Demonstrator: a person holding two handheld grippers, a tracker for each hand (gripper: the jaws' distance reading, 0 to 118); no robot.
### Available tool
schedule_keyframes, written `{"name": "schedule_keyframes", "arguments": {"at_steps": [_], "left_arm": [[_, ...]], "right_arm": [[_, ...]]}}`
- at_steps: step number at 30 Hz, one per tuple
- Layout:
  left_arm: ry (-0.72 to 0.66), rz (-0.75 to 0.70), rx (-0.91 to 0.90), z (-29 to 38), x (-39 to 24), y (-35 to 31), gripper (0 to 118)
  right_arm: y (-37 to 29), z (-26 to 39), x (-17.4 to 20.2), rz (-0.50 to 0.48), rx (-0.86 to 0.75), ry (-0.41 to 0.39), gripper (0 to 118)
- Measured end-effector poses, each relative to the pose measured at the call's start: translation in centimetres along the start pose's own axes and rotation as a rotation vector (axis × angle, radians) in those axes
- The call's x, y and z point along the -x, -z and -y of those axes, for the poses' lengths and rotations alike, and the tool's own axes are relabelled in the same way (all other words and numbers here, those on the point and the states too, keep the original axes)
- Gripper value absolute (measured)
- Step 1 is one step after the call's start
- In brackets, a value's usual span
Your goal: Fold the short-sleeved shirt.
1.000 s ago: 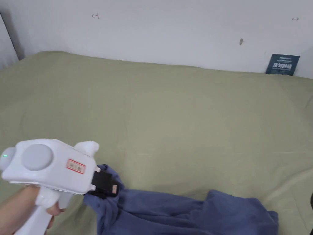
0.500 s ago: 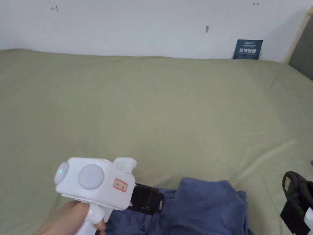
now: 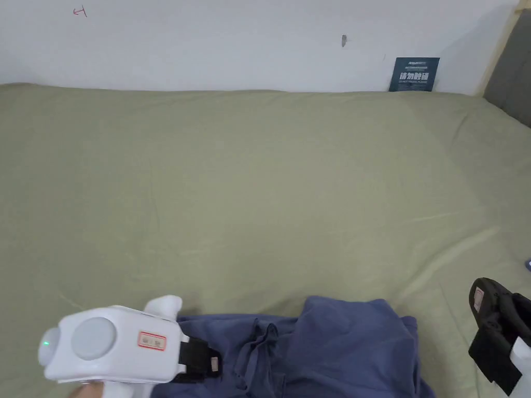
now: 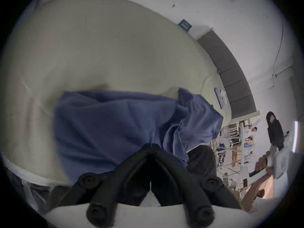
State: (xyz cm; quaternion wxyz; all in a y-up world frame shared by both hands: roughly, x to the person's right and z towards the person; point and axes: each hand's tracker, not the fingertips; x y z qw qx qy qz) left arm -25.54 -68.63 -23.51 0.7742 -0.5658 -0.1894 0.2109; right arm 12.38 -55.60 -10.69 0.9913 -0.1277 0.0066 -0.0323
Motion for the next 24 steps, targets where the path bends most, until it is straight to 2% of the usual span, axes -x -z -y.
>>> {"name": "schedule_keyframes", "arguments": {"at_steps": [3,6,9,13,17,20,24], "left_arm": [[-0.033,0.046,0.045,-0.1,-0.6,4.4,0],[-0.064,0.101,0.021,-0.4,-0.7,4.6,0],[-0.042,0.096,0.0,-0.6,-0.6,2.0,0],[-0.028,0.098,-0.109,-0.1,1.0,-5.3,0],[-0.093,-0.029,-0.168,0.4,5.0,-11.0,0],[-0.135,-0.088,-0.163,0.6,7.8,-11.8,0],[-0.118,0.004,-0.107,0.5,9.3,-10.2,2]], "right_arm": [[-0.2,-0.3,0.1,0.005,-0.002,-0.008,0],[-0.5,-0.5,0.2,0.008,0.002,-0.02,0],[-0.3,-0.6,0.4,0.007,0.004,-0.033,0],[0.1,-1.0,1.0,-0.004,-0.006,-0.033,0],[0.5,-1.4,2.2,-0.019,-0.037,-0.054,0],[0.7,-1.7,3.0,-0.013,-0.081,-0.069,0],[0.9,-2.2,3.6,-0.011,-0.095,-0.062,0]]}}
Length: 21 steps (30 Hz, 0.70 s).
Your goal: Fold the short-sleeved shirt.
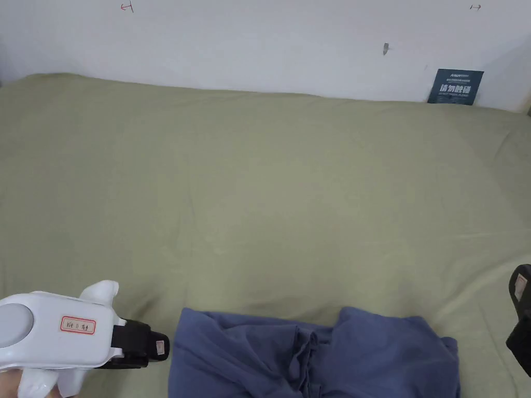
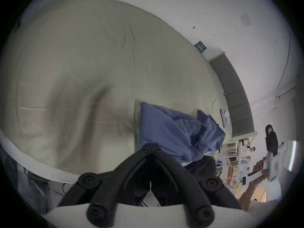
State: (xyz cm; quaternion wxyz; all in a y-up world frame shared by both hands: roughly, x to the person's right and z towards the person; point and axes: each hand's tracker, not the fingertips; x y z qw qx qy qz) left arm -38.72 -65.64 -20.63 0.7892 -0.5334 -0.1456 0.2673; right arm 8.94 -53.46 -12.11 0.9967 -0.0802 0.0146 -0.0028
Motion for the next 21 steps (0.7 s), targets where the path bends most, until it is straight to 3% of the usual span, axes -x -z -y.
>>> {"name": "schedule_keyframes", "arguments": {"at_steps": [1,2,3,4,5,11,12,13,14,15,16,17,18,21], "left_arm": [[0.018,0.034,0.024,-0.1,0.2,0.6,4],[0.01,0.066,0.033,-0.1,0.4,1.2,20],[0.012,0.095,0.049,-0.3,0.4,2.1,53],[0.003,0.071,0.062,-0.6,0.4,3.0,100],[0.006,0.063,0.066,-0.7,0.5,3.7,110],[0.005,0.164,0.08,-2.2,1.0,6.2,109],[-0.002,0.194,0.058,-2.3,1.0,5.9,103],[-0.015,0.267,0.051,-2.4,0.9,6.1,92],[-0.023,0.257,0.07,-2.5,0.5,6.8,88],[0.0,0.175,0.098,-2.4,0.2,7.4,84],[0.05,0.149,0.114,-2.2,-0.2,8.0,73],[0.072,0.156,0.116,-2.2,-0.4,8.1,54],[0.04,0.169,0.112,-2.5,-0.4,7.9,17],[0.025,0.166,0.107,-2.9,-0.1,8.2,13]], "right_arm": [[0.1,0.0,0.1,0.0,0.002,-0.002,0],[0.1,0.0,0.1,0.004,0.004,-0.01,0],[0.2,0.0,0.1,0.006,0.008,-0.015,0],[0.2,0.0,0.1,0.005,0.015,-0.017,0],[0.2,0.0,0.1,0.007,0.02,-0.017,0],[0.4,0.3,-0.2,0.023,0.043,-0.022,0],[0.5,0.3,-0.3,0.025,0.046,-0.022,0],[0.5,0.4,-0.3,0.025,0.048,-0.022,0],[0.6,0.4,-0.4,0.028,0.049,-0.02,0],[0.7,0.4,-0.5,0.029,0.051,-0.017,0],[0.8,0.4,-0.6,0.029,0.053,-0.013,0],[0.8,0.4,-0.7,0.028,0.053,-0.007,0],[0.7,0.3,-0.8,0.027,0.054,-0.005,0],[0.7,0.4,-1.1,0.029,0.056,-0.006,0]]}}
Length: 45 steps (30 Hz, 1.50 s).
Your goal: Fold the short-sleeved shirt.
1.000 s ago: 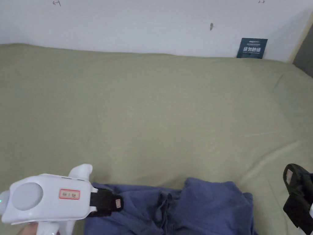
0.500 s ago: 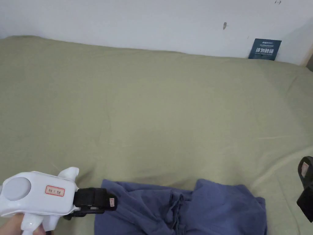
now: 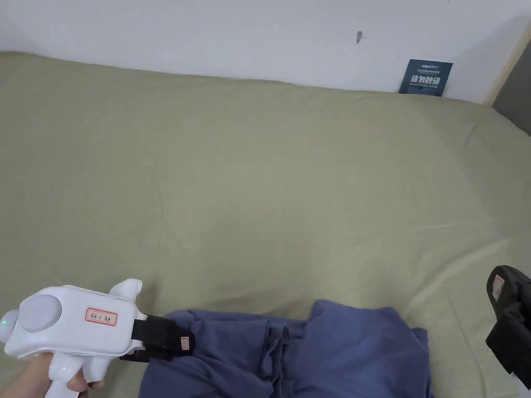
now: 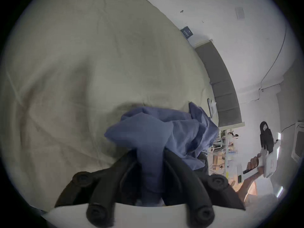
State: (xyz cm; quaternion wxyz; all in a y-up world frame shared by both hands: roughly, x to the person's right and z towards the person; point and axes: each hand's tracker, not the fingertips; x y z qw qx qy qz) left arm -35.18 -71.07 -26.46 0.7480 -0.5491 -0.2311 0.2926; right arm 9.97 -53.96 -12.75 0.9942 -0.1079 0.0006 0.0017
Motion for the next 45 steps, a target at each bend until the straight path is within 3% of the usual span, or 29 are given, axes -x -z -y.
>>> {"name": "schedule_keyframes", "arguments": {"at_steps": [7,14,18,27,35,36,37,40,41,45], "left_arm": [[-0.066,-0.015,-0.09,0.2,1.8,-3.9,13],[-0.143,-0.187,-0.237,3.0,2.8,-13.1,13],[-0.151,-0.257,-0.272,3.3,0.2,-15.5,13],[0.024,-0.329,-0.186,1.8,-11.9,-10.6,13],[0.214,-0.41,-0.029,1.2,-19.6,0.7,14],[0.248,-0.43,-0.006,1.4,-20.3,2.5,18],[0.272,-0.446,0.002,1.7,-20.8,4.3,45],[0.322,-0.331,0.001,2.3,-21.9,8.7,82],[0.322,-0.326,0.006,2.3,-22.2,9.4,108],[0.256,-0.242,-0.06,2.5,-22.4,7.2,111]], "right_arm": [[-0.2,0.0,-0.3,-0.005,0.004,0.004,0],[0.6,-0.5,0.3,-0.039,-0.02,0.01,0],[1.0,-0.1,1.0,-0.069,-0.021,-0.003,0],[0.1,-0.8,0.0,-0.052,-0.078,0.002,0],[-0.8,0.3,-2.0,-0.014,-0.057,0.04,0],[-0.9,0.4,-2.2,-0.011,-0.05,0.046,0],[-1.0,0.6,-2.4,-0.008,-0.046,0.049,0],[-1.1,0.9,-2.7,0.005,-0.02,0.052,0],[-1.1,1.0,-2.7,0.006,-0.011,0.054,0],[-1.4,1.1,-2.6,-0.002,0.002,0.039,0]]}}
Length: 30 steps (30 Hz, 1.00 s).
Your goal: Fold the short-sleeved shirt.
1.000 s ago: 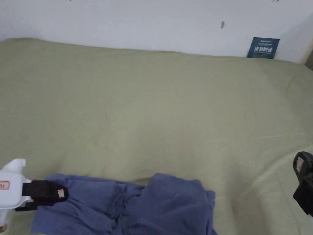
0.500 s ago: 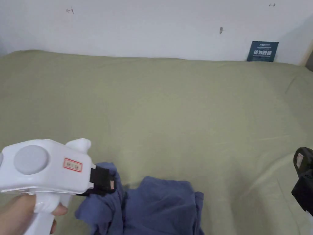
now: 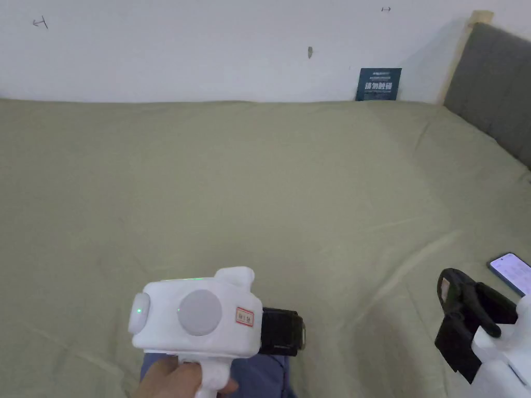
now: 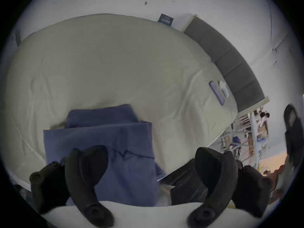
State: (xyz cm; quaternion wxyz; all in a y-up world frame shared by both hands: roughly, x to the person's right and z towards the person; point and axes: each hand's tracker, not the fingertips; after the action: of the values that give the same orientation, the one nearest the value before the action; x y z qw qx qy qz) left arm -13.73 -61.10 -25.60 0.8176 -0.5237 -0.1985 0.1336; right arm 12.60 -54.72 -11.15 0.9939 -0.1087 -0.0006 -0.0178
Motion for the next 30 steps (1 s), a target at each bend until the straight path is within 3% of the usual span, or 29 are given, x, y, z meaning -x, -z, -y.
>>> {"name": "schedule_keyframes", "arguments": {"at_steps": [3,4,6,10,17,21,23,27,30], "left_arm": [[-0.051,0.096,-0.064,0.8,2.1,-3.5,104],[-0.057,0.122,-0.087,1.2,3.0,-4.7,79],[-0.075,0.131,-0.101,1.9,4.9,-5.6,0],[-0.138,0.179,-0.07,3.2,8.0,-4.2,0],[-0.152,0.401,0.026,5.8,8.5,4.0,0],[-0.164,0.346,0.068,6.9,9.5,8.7,0],[-0.212,0.419,0.037,6.9,10.0,8.3,0],[-0.172,0.384,0.053,6.4,9.3,6.8,0],[-0.129,0.376,0.017,6.1,9.2,3.3,0]], "right_arm": [[0.1,0.2,0.3,-0.011,0.005,0.005,0],[0.2,0.3,0.4,-0.017,0.007,0.013,0],[0.5,0.4,0.6,-0.037,0.013,0.032,0],[0.9,0.6,1.2,-0.051,0.024,0.037,0],[1.1,1.3,1.2,-0.057,0.075,0.041,0],[1.2,1.8,0.8,-0.058,0.117,0.063,0],[1.3,2.2,0.7,-0.077,0.146,0.065,0],[2.2,3.1,1.6,-0.142,0.216,0.074,0],[3.7,3.9,3.0,-0.249,0.292,0.121,0]]}}
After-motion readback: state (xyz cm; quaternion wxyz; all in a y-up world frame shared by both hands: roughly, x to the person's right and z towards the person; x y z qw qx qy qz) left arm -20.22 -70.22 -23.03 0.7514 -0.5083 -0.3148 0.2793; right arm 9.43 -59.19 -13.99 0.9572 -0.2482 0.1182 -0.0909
